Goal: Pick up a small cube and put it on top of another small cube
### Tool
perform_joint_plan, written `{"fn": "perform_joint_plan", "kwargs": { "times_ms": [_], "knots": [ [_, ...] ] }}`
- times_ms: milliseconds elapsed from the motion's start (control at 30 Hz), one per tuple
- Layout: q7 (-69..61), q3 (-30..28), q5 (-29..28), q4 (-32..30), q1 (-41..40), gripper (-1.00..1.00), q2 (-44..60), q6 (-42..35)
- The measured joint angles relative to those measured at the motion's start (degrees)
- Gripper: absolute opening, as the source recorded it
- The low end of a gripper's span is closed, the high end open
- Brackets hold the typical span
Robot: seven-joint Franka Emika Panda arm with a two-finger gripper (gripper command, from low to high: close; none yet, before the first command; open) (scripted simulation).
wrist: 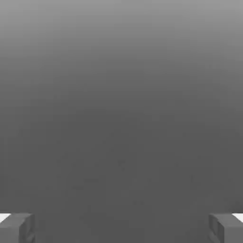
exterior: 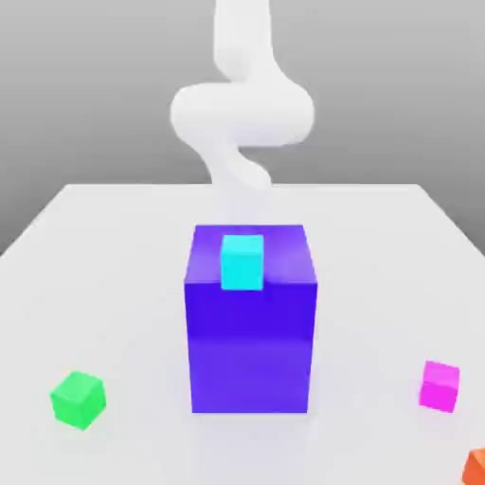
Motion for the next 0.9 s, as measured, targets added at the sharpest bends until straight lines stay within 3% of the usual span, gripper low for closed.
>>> {"fn": "perform_joint_plan", "kwargs": {
  "times_ms": [500,667,900],
  "knots": [
    [-19.29,5.79,4.81,-7.96,16.46,0.0,31.52,14.29],
    [-22.21,8.63,1.6,-10.65,22.19,0.0,41.9,19.19],
    [-20.7,7.39,-7.69,-12.39,27.35,0.0,56.45,27.21]
  ]
}}
